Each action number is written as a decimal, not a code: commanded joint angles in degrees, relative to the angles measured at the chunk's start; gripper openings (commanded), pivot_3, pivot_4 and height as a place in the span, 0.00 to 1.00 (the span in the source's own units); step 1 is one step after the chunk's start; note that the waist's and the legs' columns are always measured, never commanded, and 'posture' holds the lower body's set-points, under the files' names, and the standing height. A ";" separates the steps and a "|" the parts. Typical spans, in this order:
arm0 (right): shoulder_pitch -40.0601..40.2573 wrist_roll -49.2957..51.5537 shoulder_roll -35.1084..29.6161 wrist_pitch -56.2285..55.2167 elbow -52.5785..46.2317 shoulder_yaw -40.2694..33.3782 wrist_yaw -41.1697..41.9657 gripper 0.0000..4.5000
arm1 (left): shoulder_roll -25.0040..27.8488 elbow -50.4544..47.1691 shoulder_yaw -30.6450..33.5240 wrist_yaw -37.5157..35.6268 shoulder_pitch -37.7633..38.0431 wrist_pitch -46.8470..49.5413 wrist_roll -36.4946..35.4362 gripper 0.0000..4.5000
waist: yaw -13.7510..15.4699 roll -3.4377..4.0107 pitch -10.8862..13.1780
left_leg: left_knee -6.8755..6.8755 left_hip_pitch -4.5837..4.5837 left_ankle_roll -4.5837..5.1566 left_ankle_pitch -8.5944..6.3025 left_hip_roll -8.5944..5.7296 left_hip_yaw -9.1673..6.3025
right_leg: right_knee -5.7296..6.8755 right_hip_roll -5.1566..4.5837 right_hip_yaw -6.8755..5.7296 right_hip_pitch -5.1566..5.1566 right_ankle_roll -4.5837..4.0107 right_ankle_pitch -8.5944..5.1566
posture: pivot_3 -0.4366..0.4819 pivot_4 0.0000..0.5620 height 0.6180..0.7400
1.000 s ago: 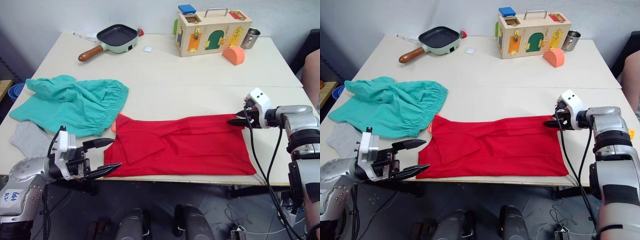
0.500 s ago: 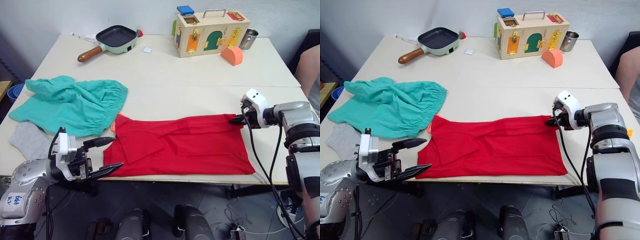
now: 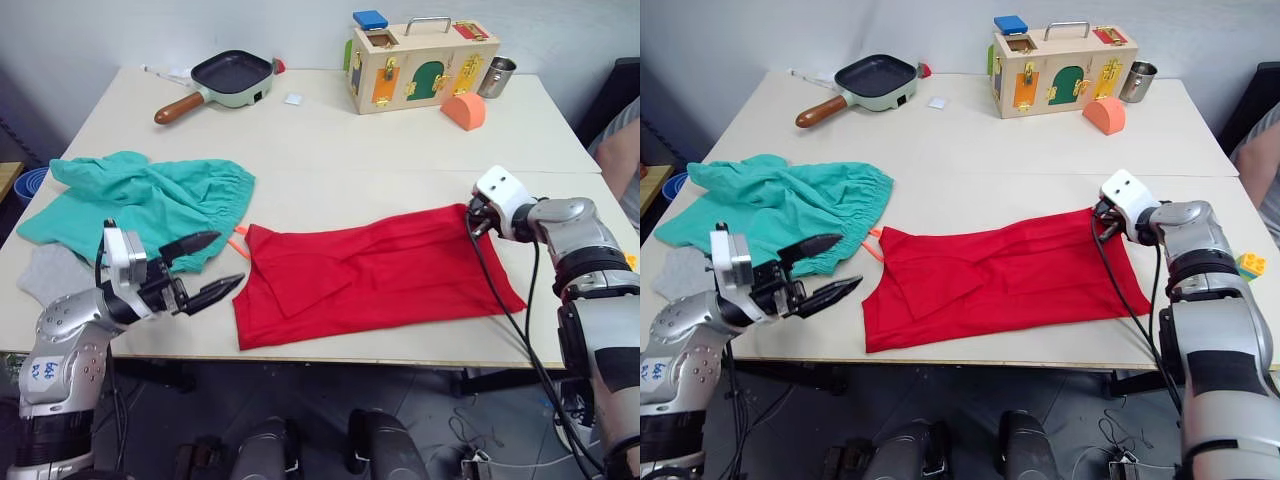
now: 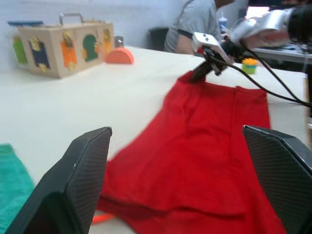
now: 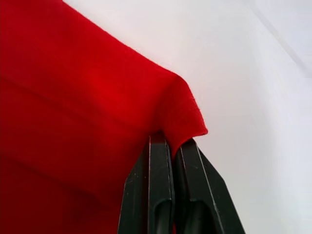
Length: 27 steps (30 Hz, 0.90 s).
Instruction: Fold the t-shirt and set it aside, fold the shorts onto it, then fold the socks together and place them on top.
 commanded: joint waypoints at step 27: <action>27.75 22.98 -23.44 56.00 -55.96 -15.49 36.45 1.00 | 0.71 31.82 -17.15 -7.56 -29.01 -5.33 19.27 1.00 | 1.34 0.04 0.02 | 0.02 -0.04 0.07 0.03 0.00 -0.02 | -0.03 0.03 -0.05 0.00 0.02 0.00 | 0.48 0.27 1.00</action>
